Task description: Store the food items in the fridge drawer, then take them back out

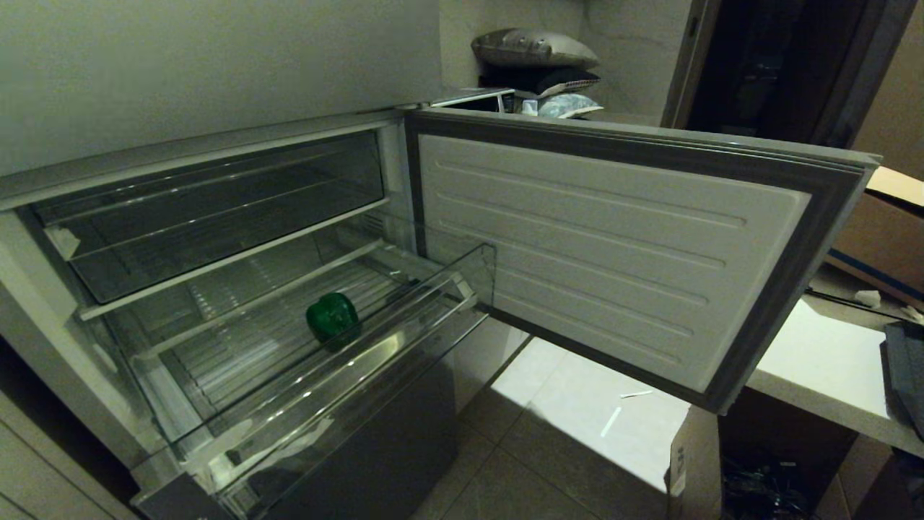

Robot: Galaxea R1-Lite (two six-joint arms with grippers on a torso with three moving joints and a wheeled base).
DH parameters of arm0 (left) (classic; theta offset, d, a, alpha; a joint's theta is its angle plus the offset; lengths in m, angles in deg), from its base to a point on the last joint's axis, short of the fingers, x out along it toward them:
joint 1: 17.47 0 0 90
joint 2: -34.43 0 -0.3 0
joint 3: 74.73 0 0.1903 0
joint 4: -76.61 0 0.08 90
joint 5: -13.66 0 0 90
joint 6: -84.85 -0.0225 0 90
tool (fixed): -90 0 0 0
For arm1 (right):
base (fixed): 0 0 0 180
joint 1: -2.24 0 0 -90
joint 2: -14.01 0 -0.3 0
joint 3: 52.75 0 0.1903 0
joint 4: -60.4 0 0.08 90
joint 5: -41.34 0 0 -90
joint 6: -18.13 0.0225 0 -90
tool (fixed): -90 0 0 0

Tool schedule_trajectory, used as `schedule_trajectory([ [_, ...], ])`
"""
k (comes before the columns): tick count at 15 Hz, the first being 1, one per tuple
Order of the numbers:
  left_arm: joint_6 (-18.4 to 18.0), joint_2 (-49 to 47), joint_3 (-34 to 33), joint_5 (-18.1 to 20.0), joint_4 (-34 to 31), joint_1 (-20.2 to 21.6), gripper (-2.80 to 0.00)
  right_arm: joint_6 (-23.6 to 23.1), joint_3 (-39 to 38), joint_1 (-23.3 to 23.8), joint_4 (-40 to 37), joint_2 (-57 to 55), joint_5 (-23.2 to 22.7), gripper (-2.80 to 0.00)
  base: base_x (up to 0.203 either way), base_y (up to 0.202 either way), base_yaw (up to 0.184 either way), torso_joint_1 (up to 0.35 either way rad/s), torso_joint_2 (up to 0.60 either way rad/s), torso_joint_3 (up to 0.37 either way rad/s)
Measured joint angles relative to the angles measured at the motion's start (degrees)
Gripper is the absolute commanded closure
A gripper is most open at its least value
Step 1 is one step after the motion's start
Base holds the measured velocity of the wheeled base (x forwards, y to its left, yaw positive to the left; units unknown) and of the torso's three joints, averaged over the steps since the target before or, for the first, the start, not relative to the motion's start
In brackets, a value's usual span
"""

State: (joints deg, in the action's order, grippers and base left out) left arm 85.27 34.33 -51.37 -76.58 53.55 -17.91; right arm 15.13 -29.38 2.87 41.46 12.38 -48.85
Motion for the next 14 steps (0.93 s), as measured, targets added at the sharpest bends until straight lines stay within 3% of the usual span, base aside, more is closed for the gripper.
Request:
schedule_trajectory([
  [8,0.0,0.0,0.0,0.0,0.0,0.0,0.0,1.6,0.0,-0.1,0.1,1.6,0.3,0.0,0.0,0.001,0.007,0.0,0.0,0.0],
  [14,0.0,0.0,0.0,0.0,0.0,0.0,0.0,4.0,0.0,-0.2,0.3,1.7,0.9,0.0,0.002,-0.007,0.166,0.001,0.0,0.003],
])
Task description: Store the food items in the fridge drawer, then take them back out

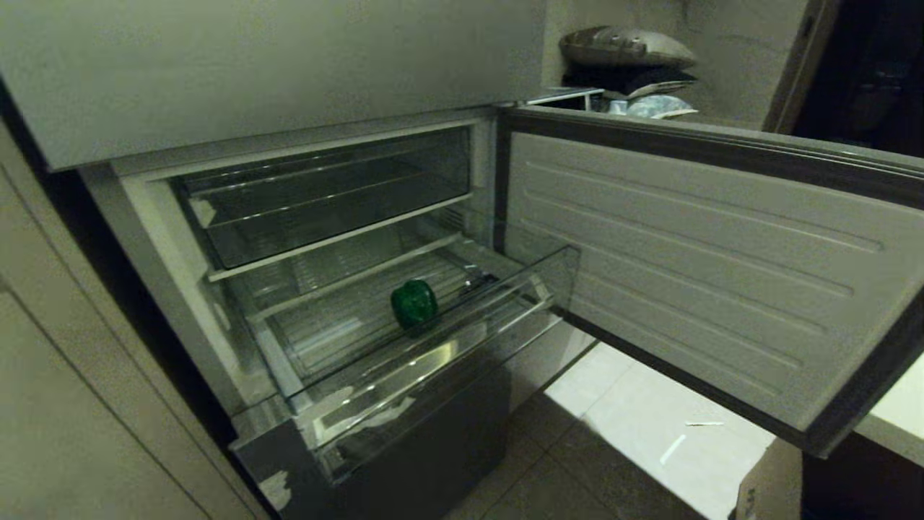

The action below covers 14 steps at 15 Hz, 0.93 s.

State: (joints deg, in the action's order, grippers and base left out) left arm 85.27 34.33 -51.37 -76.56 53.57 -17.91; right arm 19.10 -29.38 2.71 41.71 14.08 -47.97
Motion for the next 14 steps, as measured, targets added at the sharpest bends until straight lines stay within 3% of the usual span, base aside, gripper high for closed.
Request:
schedule_trajectory([
  [14,0.0,0.0,0.0,0.0,0.0,0.0,0.0,0.0,0.0,0.0,0.0,0.0,0.0,0.0,0.001,-0.008,0.175,0.002,0.0,0.002],
])
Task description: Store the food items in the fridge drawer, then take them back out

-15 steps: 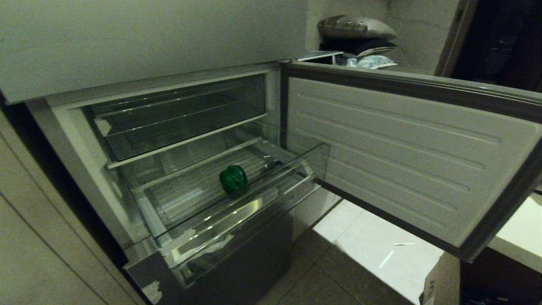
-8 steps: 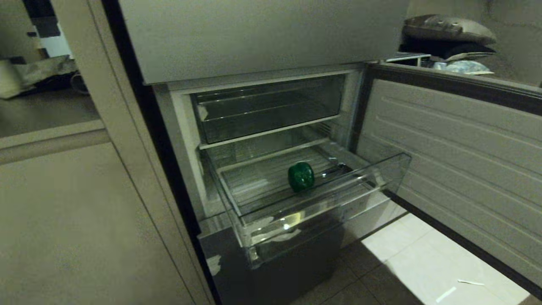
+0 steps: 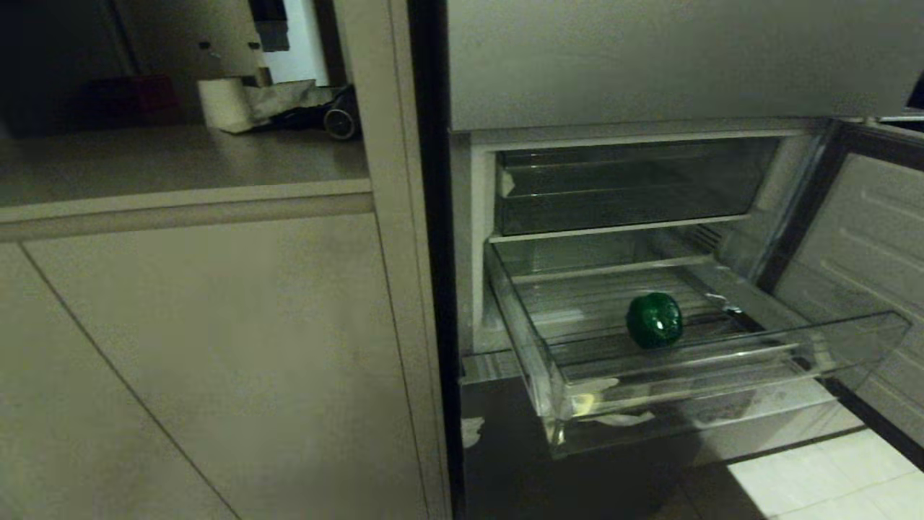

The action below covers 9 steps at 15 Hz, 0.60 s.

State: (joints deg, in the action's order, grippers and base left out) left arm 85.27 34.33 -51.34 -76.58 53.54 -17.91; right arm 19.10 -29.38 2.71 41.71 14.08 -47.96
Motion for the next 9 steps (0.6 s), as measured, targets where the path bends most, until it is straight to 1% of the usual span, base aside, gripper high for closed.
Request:
schedule_trajectory([
  [2,0.0,0.0,0.0,0.0,0.1,0.0,0.0,-0.1,0.0,0.0,0.0,0.0,0.0,0.0,0.0,-0.006,0.137,0.001,0.0,0.005],
  [3,0.0,0.0,0.0,0.0,0.0,0.0,0.0,-0.4,0.0,0.0,0.0,0.0,-0.2,0.0,-0.002,-0.003,0.067,0.002,0.0,0.0],
  [5,0.0,0.0,0.0,0.0,0.0,0.0,0.0,-2.5,0.0,-0.1,0.2,-0.2,-0.7,0.0,0.0,0.0,0.0,0.0,0.0,0.0],
  [7,0.0,0.0,0.0,0.0,0.0,0.0,0.0,-5.6,0.0,-0.1,3.1,-2.0,-1.3,0.0,0.0,0.0,0.0,0.0,0.0,0.0],
  [9,0.0,0.0,0.0,0.0,0.0,0.0,0.0,-6.7,0.2,-0.2,6.2,-6.2,-2.5,0.0,0.0,0.0,0.0,0.0,0.0,0.0],
])
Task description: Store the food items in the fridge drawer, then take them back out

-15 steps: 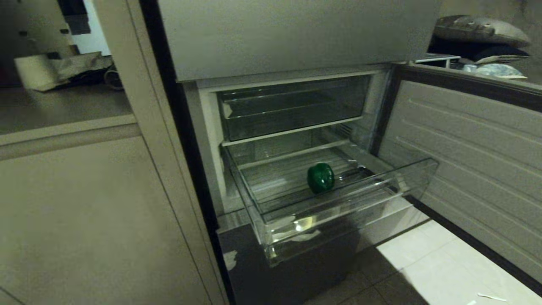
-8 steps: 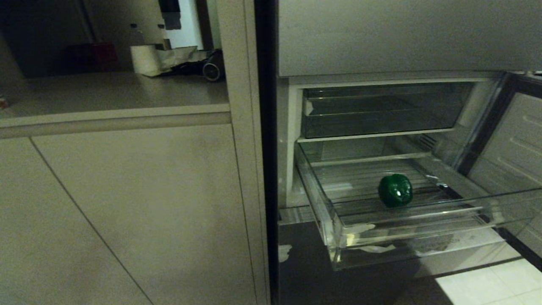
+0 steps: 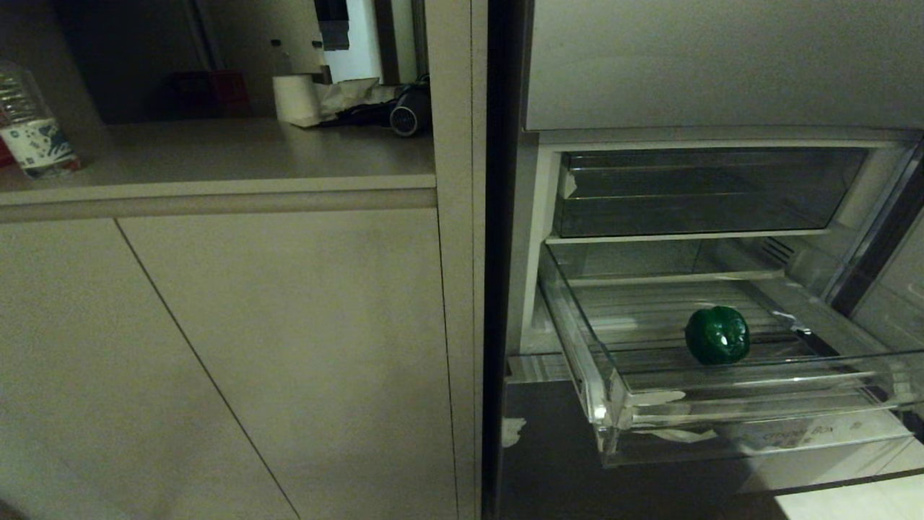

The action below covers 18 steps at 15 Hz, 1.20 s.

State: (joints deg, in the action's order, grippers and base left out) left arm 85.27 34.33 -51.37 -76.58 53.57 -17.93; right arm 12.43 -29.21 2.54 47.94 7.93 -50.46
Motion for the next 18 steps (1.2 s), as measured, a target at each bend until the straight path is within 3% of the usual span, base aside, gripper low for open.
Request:
schedule_trajectory([
  [3,0.0,0.0,0.0,0.0,0.0,0.0,0.0,1.3,4.8,0.0,2.3,-9.3,-1.1,0.0,0.0,0.0,0.0,0.0,0.0,0.0],
  [9,0.0,0.0,0.0,0.0,0.0,0.0,0.0,9.4,17.7,-0.1,2.9,-29.7,-7.3,0.0,0.0,0.0,0.0,0.0,0.0,0.0],
  [15,0.0,0.0,0.0,0.0,0.0,0.0,0.0,12.9,28.4,0.2,8.3,-52.3,-8.3,0.0,0.0,0.0,0.0,0.0,0.0,0.0],
  [16,0.0,0.0,0.0,0.0,0.0,0.0,0.0,13.7,30.0,0.3,10.0,-56.4,-8.2,-2.8,0.0,0.0,0.0,0.0,0.0,0.0],
  [18,0.0,0.0,0.0,0.0,0.0,0.0,0.0,14.8,32.8,0.5,13.6,-64.0,-7.9,-2.8,0.0,0.0,0.0,0.0,0.0,0.0],
])
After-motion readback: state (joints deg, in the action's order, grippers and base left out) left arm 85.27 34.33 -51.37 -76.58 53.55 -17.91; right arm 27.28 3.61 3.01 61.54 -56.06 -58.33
